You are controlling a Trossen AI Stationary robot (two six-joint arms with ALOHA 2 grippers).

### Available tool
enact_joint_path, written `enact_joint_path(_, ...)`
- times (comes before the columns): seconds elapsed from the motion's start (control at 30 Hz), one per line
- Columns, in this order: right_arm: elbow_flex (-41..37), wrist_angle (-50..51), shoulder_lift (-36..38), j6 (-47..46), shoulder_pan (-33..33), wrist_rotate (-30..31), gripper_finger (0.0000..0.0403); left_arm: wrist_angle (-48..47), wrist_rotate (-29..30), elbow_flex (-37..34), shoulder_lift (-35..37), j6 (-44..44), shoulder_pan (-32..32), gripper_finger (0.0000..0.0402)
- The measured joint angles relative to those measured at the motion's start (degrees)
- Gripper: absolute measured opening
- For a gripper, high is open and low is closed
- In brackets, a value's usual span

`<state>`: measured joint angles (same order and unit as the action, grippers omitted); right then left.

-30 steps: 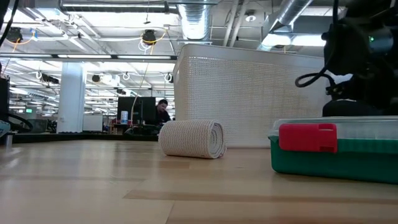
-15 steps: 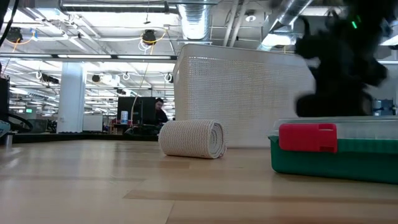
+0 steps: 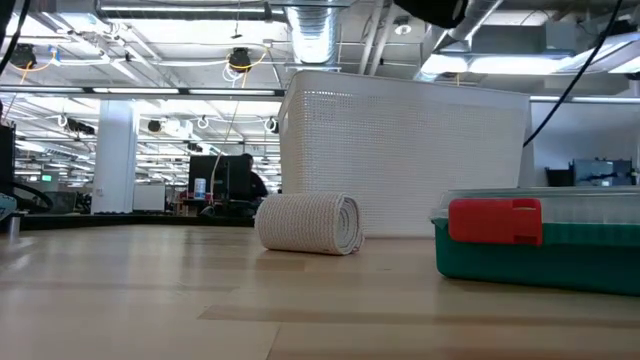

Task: Pick & place medical supplies in basket/bin
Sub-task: Put the black bandage into the white bin, then put the white bandage into the white bin

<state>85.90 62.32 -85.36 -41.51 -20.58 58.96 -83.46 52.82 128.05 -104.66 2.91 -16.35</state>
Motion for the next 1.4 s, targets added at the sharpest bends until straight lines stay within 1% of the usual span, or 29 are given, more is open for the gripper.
enact_joint_path(0.03,1.03,2.59,0.02,-0.01,1.65,1.17,0.0109,0.0,-0.01,0.0,0.0,0.03,-0.13,0.0182)
enact_joint_path(0.13,2.07,9.05,0.02,0.02,8.16,0.92,0.011,-0.14,0.0,0.0,0.0,0.2,-0.56,0.0182)
enact_joint_path(0.23,1.36,12.56,-0.04,0.19,15.66,-1.0,0.0115,-0.2,0.0,0.0,0.0,0.23,-0.99,0.0182)
enact_joint_path(0.33,-0.58,12.6,-0.24,1.69,23.69,-4.14,0.0125,-0.2,0.0,0.0,0.0,0.25,-1.22,0.0182)
enact_joint_path(0.43,-3.37,9.37,-0.22,3.05,31.21,-9.5,0.0139,-0.2,0.0,0.0,0.0,0.27,-1.24,0.0182)
enact_joint_path(0.57,-8.18,2.57,-0.22,7.78,39.24,-21.47,0.0163,-0.24,0.0,0.0,0.0,0.29,-1.24,0.0182)
enact_joint_path(0.67,-12.02,-3.61,-0.24,11.85,42.8,-30.29,0.018,-0.24,0.02,0.0,0.0,0.29,-1.2,0.0182)
enact_joint_path(0.73,-13.56,-6.4,-0.24,13.54,44.17,-33.21,0.0191,-0.24,0.02,0.0,0.0,0.29,-1.21,0.0182)
enact_joint_path(0.77,-14.08,-6.86,-0.26,13.95,44.62,-33.61,0.0196,-0.23,0.02,0.0,0.0,0.31,-1.21,0.0182)
enact_joint_path(0.9,-14.61,-7.21,-0.24,14.97,44.97,-33.57,0.0211,-0.24,0.02,0.0,0.0,0.31,-1.2,0.0182)
enact_joint_path(1.03,-14.06,-6.27,-0.13,16.45,43.7,-34.6,0.0216,-0.24,0.02,0.0,0.0,0.31,-1.21,0.0182)
enact_joint_path(1.2,-7.54,-0.66,-0.11,18.22,40.59,-35.34,0.0212,-0.26,0.04,0.0,0.0,0.3,-1.21,0.0182)
enact_joint_path(1.33,1.81,5.77,-0.01,18.17,36.74,-35.05,0.0203,-0.27,0.04,0.0,0.0,0.18,-1.21,0.0182)
enact_joint_path(1.4,6.15,7.34,0.05,17.46,33.88,-35.39,0.0198,-0.63,0.04,0.0,0.0,0.17,-1.21,0.0182)
